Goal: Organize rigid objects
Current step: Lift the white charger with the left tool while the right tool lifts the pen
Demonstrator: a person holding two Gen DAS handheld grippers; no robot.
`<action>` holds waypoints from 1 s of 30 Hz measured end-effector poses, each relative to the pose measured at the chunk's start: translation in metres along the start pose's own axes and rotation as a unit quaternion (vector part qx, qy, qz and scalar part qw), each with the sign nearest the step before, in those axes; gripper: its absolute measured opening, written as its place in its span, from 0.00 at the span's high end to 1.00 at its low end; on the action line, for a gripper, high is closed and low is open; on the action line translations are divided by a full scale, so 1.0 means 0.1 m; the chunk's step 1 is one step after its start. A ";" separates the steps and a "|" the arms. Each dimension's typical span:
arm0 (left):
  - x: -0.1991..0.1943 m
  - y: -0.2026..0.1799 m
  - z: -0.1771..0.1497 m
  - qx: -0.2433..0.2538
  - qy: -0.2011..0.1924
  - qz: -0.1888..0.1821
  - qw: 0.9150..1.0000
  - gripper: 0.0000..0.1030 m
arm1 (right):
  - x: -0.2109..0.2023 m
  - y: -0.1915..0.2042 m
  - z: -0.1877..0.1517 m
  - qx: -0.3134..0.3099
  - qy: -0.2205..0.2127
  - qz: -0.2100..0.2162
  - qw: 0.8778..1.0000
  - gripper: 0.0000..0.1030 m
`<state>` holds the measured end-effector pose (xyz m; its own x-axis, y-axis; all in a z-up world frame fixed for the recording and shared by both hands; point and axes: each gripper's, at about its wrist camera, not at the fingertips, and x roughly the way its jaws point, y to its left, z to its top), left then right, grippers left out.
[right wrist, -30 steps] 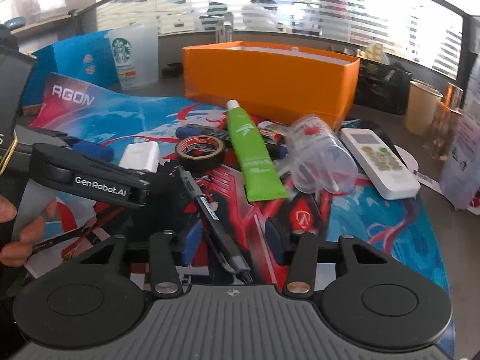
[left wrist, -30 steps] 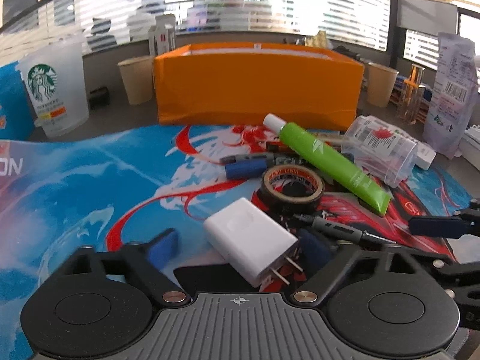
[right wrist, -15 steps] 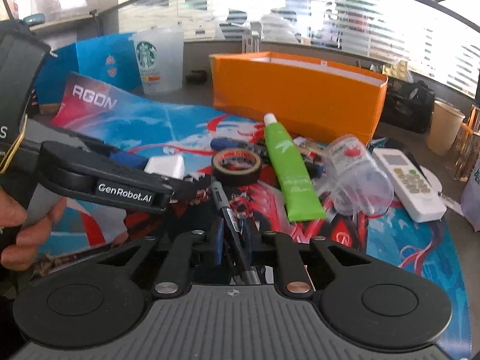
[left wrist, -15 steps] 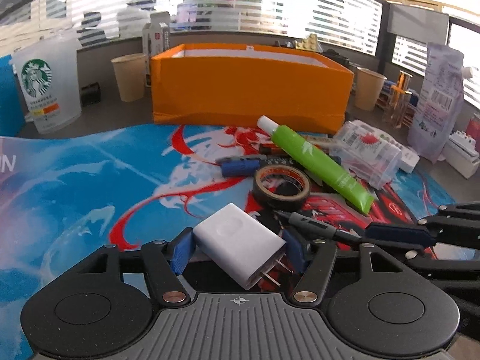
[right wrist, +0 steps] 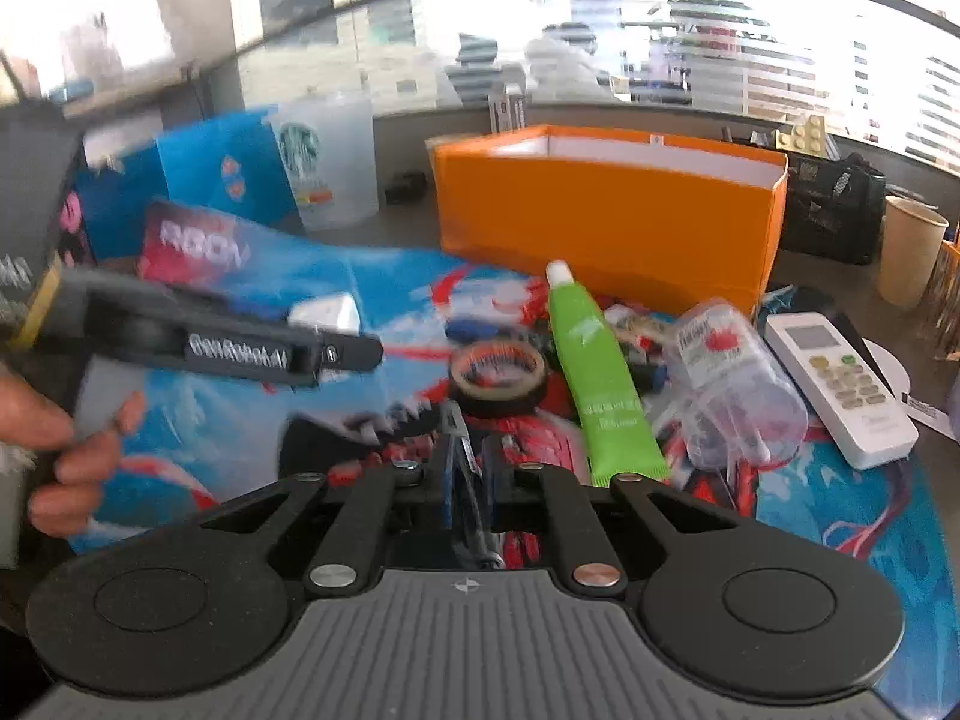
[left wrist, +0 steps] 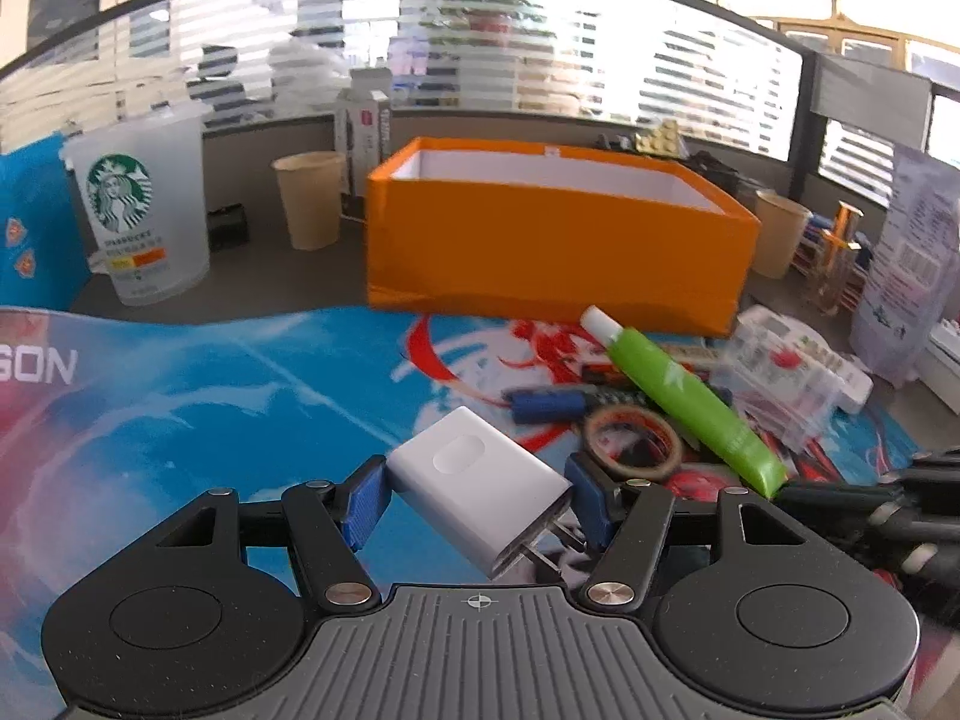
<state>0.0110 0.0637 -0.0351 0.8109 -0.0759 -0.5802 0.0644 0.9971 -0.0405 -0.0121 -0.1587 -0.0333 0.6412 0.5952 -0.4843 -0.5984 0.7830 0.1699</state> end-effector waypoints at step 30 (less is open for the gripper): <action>0.03 0.04 0.25 -0.002 -0.011 -0.011 1.000 0.39 | 0.26 -0.02 0.23 -0.065 0.028 0.012 0.997 0.91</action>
<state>0.0285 0.0671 -0.0167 0.8218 -0.0972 -0.5614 0.0797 0.9953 -0.0556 0.0170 -0.1405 -0.0270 0.5995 0.6001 -0.5296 -0.6737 0.7356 0.0708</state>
